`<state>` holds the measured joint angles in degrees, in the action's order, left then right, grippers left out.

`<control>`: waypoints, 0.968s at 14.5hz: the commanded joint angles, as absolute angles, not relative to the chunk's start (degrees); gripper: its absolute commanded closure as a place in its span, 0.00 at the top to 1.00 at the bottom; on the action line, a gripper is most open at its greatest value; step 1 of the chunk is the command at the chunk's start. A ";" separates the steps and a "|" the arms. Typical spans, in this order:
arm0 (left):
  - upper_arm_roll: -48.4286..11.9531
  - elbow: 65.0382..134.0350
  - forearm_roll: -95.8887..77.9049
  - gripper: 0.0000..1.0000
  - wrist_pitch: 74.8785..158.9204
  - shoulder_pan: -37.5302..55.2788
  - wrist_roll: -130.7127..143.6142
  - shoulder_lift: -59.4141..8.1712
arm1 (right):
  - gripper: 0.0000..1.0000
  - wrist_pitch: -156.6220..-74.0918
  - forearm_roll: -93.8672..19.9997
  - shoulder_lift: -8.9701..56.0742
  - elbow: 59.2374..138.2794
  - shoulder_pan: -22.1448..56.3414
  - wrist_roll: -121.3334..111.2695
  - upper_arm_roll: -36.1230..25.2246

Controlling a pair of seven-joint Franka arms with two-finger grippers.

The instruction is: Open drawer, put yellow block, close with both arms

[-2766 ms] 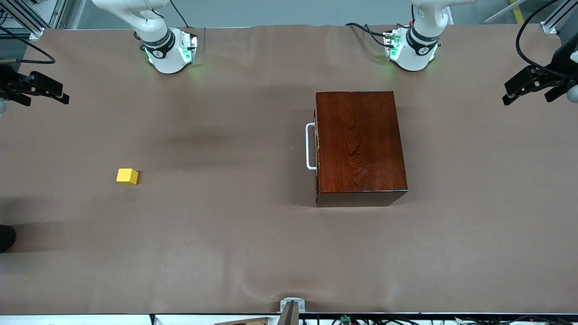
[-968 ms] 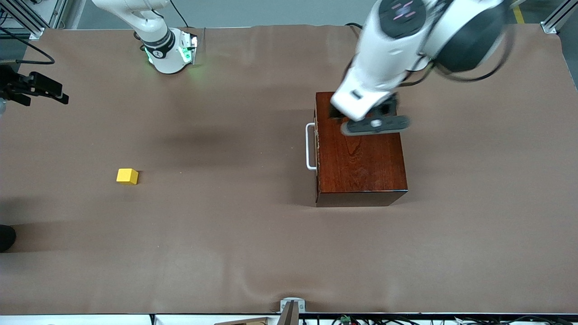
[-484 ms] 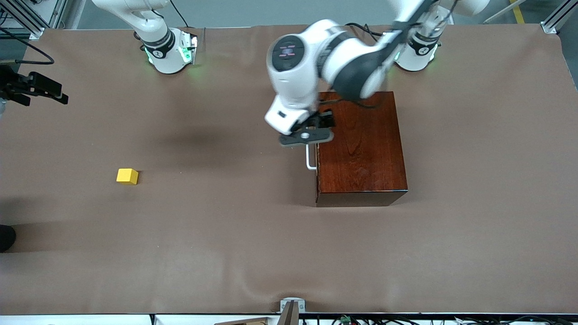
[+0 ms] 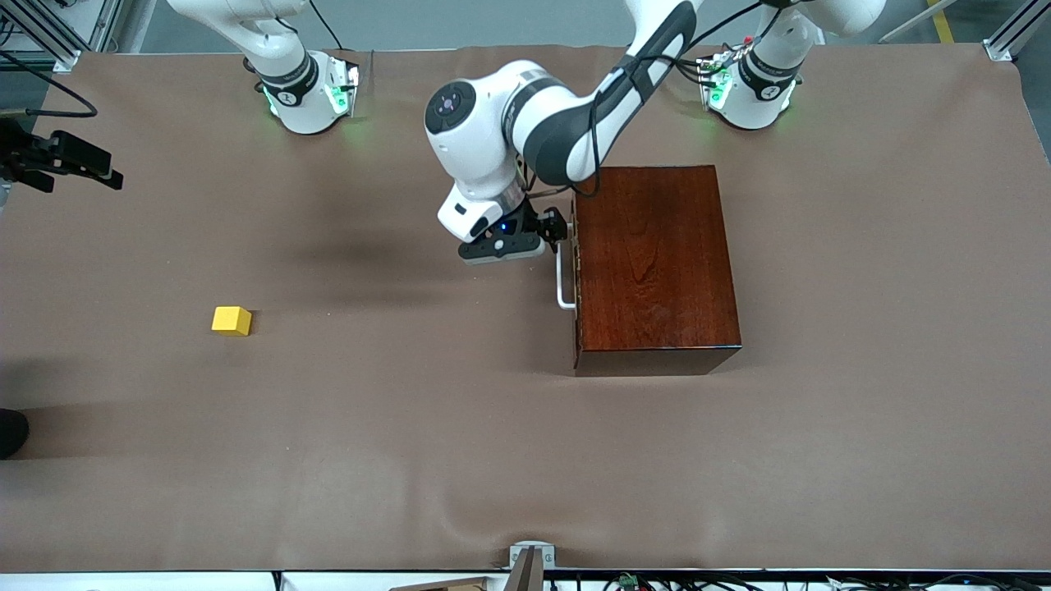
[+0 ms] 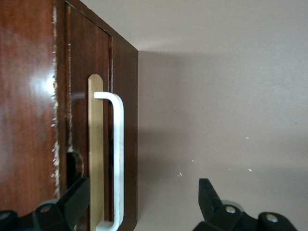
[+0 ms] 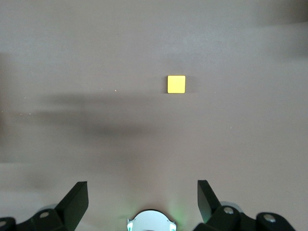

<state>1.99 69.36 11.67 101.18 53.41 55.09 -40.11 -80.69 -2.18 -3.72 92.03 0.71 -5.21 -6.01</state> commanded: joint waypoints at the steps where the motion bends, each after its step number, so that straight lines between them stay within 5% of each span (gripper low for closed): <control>1: 2.37 68.46 13.09 1.00 101.34 53.96 53.10 -42.71 | 1.00 -80.33 -2.72 -4.31 92.11 -0.61 -5.10 -5.27; 14: 2.37 69.43 12.48 1.00 98.53 53.96 53.26 -46.05 | 1.00 -80.24 -2.81 -4.31 92.02 -0.61 -5.10 -5.54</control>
<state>2.01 70.20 11.68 99.19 53.60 53.61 -45.08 -80.69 -2.18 -3.72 92.02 0.45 -5.21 -6.01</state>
